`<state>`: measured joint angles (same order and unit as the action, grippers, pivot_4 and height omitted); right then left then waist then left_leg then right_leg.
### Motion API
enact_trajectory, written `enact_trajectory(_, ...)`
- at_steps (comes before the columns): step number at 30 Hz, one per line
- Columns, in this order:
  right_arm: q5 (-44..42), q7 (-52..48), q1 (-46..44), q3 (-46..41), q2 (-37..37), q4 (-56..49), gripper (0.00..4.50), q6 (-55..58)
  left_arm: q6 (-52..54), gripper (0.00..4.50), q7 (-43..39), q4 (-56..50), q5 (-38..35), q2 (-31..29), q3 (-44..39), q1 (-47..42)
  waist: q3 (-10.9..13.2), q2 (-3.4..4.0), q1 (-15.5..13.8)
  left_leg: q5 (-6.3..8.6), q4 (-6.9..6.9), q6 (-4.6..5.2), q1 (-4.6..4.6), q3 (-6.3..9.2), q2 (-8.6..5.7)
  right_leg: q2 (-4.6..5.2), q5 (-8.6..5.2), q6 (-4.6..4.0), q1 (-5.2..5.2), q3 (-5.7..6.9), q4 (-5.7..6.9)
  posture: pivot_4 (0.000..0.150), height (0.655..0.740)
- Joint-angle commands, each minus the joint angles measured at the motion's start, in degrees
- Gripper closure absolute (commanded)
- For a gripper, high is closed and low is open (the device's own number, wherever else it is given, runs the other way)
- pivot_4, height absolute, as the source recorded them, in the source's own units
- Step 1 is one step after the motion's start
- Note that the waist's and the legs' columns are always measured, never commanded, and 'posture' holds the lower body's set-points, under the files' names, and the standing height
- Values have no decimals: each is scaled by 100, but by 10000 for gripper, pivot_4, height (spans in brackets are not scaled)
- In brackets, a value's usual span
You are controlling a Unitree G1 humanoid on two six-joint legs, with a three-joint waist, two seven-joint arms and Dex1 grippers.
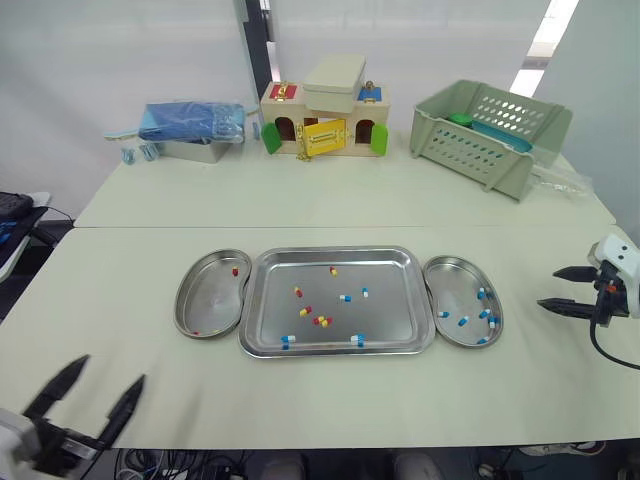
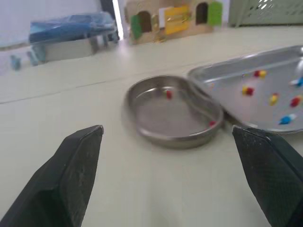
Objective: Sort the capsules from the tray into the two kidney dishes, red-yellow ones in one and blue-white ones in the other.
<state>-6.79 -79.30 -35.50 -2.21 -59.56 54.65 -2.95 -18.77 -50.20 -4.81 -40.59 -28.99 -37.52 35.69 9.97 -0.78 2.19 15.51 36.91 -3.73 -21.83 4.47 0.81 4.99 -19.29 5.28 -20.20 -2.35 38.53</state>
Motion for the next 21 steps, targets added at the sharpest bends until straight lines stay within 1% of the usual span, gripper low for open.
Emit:
enact_trajectory(1,15,-110,-153,-90,26,171,343,-262,253,0,-48,258,-207,-323,-511,-220,0,0,5,0,0,0,0,-1,0,1,0,0,0,0,-1,1500,7400)
enact_trajectory(5,61,-84,-196,-137,67,352,343,-384,291,0,-314,434,-190,-372,-616,-390,3,6,30,0,-1,-1,0,-5,0,2,0,1,-2,-2,1,1500,7400)
enact_trajectory(9,16,-118,-76,-210,26,345,343,-448,351,0,-388,577,-98,-394,-613,-551,3,6,64,0,-1,-1,1,-4,0,2,0,0,-2,-1,2,1500,7400)
enact_trajectory(15,-12,-179,38,-304,-39,238,343,-442,523,0,-556,396,-38,-403,-526,-533,3,6,78,0,-1,-1,0,-4,1,2,0,0,-2,-2,3,1500,7400)
enact_trajectory(19,-159,-447,70,-355,-66,-196,343,-268,401,0,-776,297,107,-320,-363,-528,4,9,91,0,-1,-1,1,-4,0,2,0,0,-2,-2,5,1500,7400)
enact_trajectory(21,-410,-733,136,-394,-48,-920,343,79,105,0,-1054,52,180,-136,-155,-492,6,12,91,0,0,-1,1,-4,1,2,0,0,-2,-2,5,1500,7400)
